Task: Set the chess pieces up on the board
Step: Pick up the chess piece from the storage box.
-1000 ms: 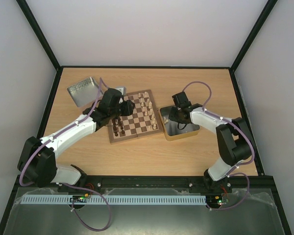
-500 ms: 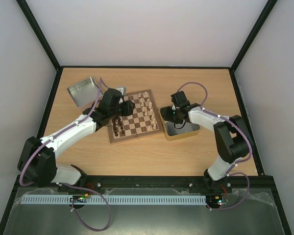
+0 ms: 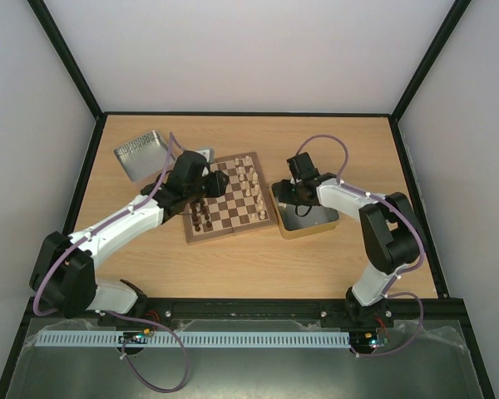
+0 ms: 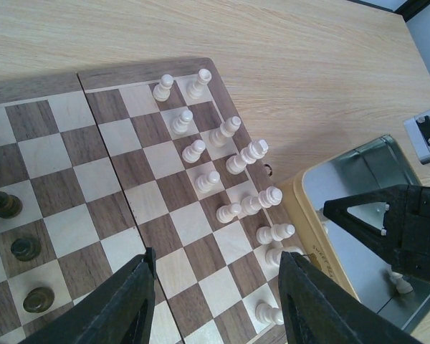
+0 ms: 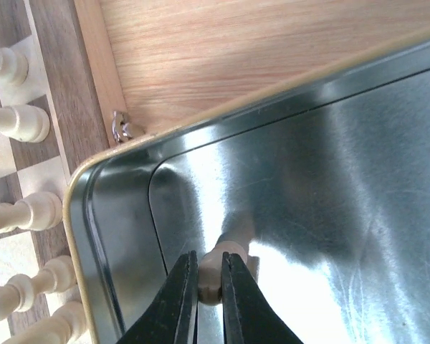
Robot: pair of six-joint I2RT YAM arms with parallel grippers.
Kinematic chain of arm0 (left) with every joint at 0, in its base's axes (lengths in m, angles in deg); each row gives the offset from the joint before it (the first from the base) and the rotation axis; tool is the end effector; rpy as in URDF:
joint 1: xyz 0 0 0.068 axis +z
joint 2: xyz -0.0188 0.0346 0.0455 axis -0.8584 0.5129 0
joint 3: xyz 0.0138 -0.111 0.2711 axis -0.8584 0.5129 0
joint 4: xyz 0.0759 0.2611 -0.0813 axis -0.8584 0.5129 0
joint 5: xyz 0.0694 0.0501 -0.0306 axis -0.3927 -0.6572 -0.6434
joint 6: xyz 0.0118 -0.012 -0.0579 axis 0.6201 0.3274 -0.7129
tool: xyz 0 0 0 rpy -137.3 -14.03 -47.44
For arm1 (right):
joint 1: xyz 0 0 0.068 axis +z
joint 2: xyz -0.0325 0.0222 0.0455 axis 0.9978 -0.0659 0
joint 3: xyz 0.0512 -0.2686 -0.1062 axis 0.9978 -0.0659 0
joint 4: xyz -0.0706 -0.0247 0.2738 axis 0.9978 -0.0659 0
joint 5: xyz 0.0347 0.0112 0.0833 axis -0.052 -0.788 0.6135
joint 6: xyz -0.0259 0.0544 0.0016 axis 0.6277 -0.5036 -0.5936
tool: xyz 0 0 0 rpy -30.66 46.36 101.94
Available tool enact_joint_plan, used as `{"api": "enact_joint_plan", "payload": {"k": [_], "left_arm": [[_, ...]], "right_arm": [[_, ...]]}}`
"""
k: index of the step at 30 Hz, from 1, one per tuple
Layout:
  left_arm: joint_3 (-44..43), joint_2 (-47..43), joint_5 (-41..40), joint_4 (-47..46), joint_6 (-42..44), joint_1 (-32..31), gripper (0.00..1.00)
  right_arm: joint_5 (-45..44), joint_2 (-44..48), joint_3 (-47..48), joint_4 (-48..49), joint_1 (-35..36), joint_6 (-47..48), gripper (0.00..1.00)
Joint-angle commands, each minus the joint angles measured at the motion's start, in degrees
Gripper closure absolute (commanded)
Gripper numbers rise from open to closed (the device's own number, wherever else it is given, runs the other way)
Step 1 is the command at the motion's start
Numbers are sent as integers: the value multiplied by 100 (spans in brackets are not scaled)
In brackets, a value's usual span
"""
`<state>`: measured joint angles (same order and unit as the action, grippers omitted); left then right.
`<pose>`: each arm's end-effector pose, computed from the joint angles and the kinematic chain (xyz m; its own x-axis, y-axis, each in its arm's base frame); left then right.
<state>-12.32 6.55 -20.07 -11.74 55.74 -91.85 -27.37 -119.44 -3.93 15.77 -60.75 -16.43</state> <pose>0.2800 -0.1810 0.2748 -0.6736 -0.1802 -0.7168 0.2437 0.8614 -0.4457 0.3284 0.1684 0.1734 -0.9154 0.1150 -0.3858 -0.0831 0.8838 0.4605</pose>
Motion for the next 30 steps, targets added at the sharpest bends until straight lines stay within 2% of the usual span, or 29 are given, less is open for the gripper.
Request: {"api": "enact_joint_plan", "payload": {"k": [1, 3, 7, 10, 12, 15, 16, 21, 30], "left_arm": [[67, -16, 3, -63, 75, 45, 50], [79, -36, -5, -63, 81, 38, 50], [103, -73, -14, -72, 82, 50, 50], [111, -90, -7, -71, 88, 52, 50], [122, -110, -9, -80, 97, 51, 50], [150, -153, 1, -85, 90, 63, 50], [159, -179, 2, -88, 90, 76, 50], [217, -319, 55, -143, 58, 88, 49], [457, -602, 968, -805, -333, 84, 39]], "right_arm": [[-393, -147, 176, -145, 50, 147, 94], [-495, -153, 189, -189, 61, 134, 94], [-833, -260, 271, -373, 112, 147, 85], [-972, -344, 327, -458, 171, 152, 84], [-1015, -368, 344, -470, 198, 135, 86], [-1134, -341, 350, -441, 212, 72, 97], [-1189, -310, 355, -429, 217, 50, 98], [-1538, 175, 262, -370, 221, -46, 98], [-876, 1471, 66, -383, 221, 65, 98]]}}
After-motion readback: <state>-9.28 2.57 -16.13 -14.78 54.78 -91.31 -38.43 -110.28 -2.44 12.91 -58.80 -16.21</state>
